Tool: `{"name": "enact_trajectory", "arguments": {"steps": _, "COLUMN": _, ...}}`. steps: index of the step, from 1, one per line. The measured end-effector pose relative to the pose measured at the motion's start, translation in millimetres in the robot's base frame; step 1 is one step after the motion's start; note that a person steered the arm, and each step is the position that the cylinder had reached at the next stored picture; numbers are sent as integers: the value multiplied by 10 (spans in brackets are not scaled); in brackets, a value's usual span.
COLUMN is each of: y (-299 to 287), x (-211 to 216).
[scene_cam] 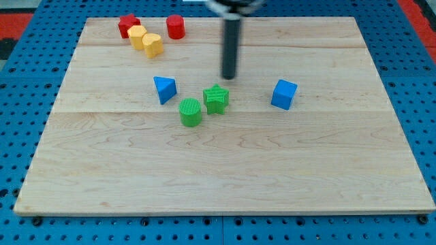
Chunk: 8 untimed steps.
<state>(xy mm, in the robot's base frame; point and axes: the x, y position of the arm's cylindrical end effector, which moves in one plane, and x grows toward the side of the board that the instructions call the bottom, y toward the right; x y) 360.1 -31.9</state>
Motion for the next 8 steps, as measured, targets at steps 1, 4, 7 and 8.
{"name": "enact_trajectory", "arguments": {"steps": 1, "y": -975, "x": 47}}
{"name": "enact_trajectory", "arguments": {"steps": 4, "y": 81, "x": 575}}
{"name": "enact_trajectory", "arguments": {"steps": 7, "y": 934, "x": 1014}}
{"name": "enact_trajectory", "arguments": {"steps": 8, "y": 176, "x": 1291}}
